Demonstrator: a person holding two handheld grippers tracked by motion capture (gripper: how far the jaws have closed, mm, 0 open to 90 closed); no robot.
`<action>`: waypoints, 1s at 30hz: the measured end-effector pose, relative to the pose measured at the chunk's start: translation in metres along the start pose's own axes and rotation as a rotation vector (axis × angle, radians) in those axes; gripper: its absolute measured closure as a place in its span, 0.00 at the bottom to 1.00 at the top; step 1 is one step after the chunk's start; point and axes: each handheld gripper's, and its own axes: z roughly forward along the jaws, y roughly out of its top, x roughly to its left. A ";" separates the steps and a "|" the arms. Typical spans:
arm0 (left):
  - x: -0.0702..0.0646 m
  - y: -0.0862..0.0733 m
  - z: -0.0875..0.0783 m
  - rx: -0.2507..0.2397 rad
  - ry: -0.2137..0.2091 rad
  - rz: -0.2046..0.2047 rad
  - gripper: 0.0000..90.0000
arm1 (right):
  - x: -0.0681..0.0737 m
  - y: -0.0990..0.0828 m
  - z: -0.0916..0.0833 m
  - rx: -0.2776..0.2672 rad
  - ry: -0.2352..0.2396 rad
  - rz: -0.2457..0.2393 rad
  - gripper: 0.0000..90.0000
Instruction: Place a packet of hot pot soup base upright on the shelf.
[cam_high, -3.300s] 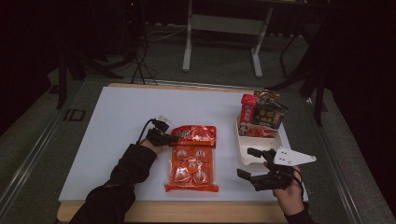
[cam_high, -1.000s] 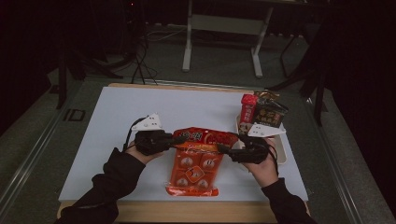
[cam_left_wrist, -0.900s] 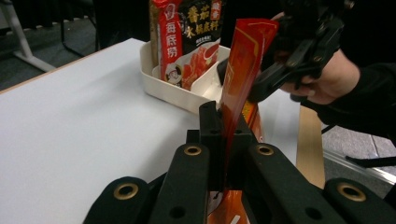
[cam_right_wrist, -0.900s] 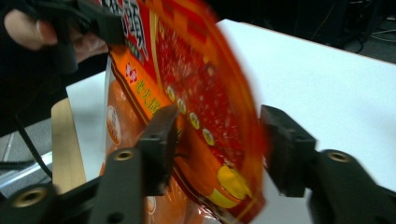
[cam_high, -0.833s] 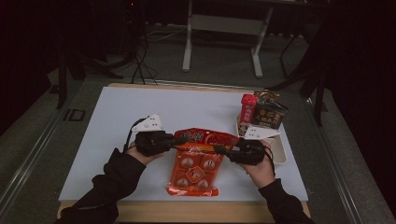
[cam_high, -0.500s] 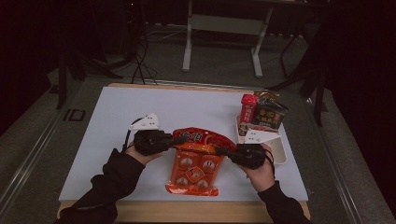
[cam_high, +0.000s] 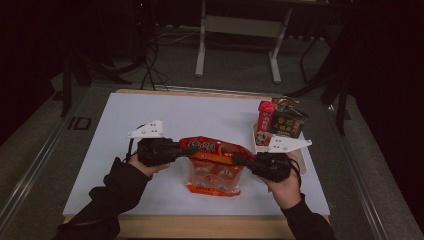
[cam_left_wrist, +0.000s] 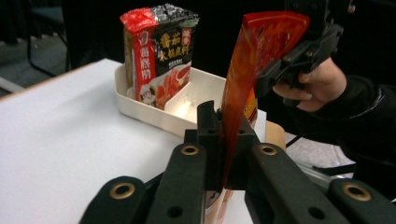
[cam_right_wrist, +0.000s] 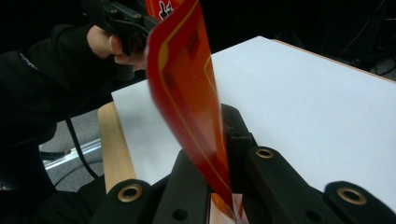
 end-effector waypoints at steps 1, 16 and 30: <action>0.000 0.000 0.000 -0.002 0.004 0.001 0.93 | 0.000 0.002 -0.001 -0.005 0.004 0.005 1.00; -0.003 0.000 -0.002 -0.052 0.120 0.004 0.52 | 0.002 0.023 -0.014 -0.030 -0.031 -0.029 1.00; 0.000 -0.016 0.000 -0.003 0.194 -0.040 0.06 | -0.001 0.045 -0.038 -0.096 -0.051 -0.030 1.00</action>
